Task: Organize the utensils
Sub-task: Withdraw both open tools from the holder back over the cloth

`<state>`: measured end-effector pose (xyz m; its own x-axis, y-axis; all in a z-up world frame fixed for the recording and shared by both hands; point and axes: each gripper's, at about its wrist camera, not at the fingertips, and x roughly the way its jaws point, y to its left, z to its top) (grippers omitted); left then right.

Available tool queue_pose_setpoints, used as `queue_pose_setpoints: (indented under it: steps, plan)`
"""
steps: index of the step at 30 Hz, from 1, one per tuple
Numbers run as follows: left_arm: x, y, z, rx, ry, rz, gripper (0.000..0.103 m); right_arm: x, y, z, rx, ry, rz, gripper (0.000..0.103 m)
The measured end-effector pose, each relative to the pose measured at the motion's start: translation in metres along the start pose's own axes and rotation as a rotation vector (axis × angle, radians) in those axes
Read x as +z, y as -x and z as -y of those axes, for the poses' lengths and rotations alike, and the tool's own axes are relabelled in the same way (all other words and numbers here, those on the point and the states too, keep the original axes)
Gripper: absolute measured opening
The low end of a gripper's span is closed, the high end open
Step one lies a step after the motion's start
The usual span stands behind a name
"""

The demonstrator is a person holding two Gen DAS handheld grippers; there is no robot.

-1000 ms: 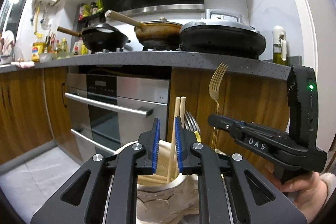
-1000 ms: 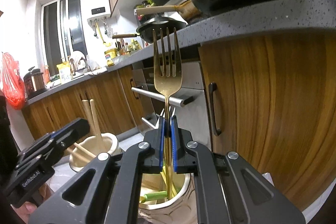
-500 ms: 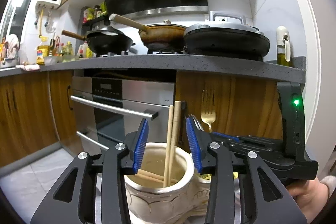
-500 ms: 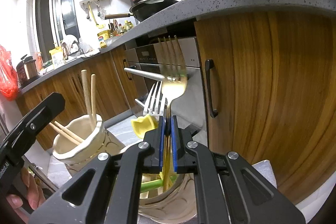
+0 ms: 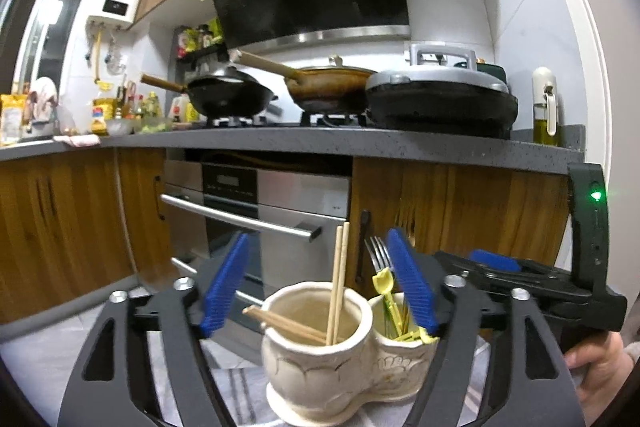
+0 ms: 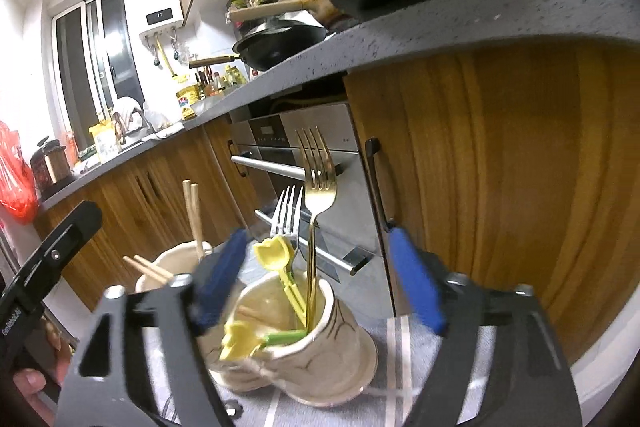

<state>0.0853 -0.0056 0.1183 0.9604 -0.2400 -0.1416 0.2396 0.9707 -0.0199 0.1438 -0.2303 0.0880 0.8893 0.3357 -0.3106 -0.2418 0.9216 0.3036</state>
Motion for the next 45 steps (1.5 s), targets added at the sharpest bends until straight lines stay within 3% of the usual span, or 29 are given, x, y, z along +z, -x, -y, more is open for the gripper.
queue_pose_setpoints:
  steps: [5,13,22,35,40,43,45]
  plan:
    - [-0.005,0.03,-0.003,0.036,0.009,-0.025,0.089,-0.012,0.028,-0.005,-0.013,0.025,0.005,0.098]
    - [-0.044,0.067,-0.02,0.068,0.075,-0.137,0.093,-0.05,0.052,-0.017,-0.024,0.064,-0.067,0.098]
    - [-0.097,0.073,-0.03,0.116,0.078,-0.315,0.093,-0.098,0.034,-0.046,-0.044,0.181,-0.246,0.098]
    - [-0.116,0.07,-0.053,0.137,0.145,-0.372,0.093,-0.129,0.009,-0.063,-0.031,0.234,-0.397,0.098]
    - [-0.122,0.063,-0.055,0.155,0.156,-0.409,0.093,-0.141,0.002,-0.075,-0.018,0.295,-0.445,0.092]
    - [-0.125,0.06,-0.055,0.157,0.154,-0.422,0.093,-0.146,-0.003,-0.08,0.002,0.314,-0.479,0.082]
    - [-0.126,0.06,-0.056,0.165,0.16,-0.422,0.093,-0.148,-0.007,-0.083,0.028,0.311,-0.5,0.07]
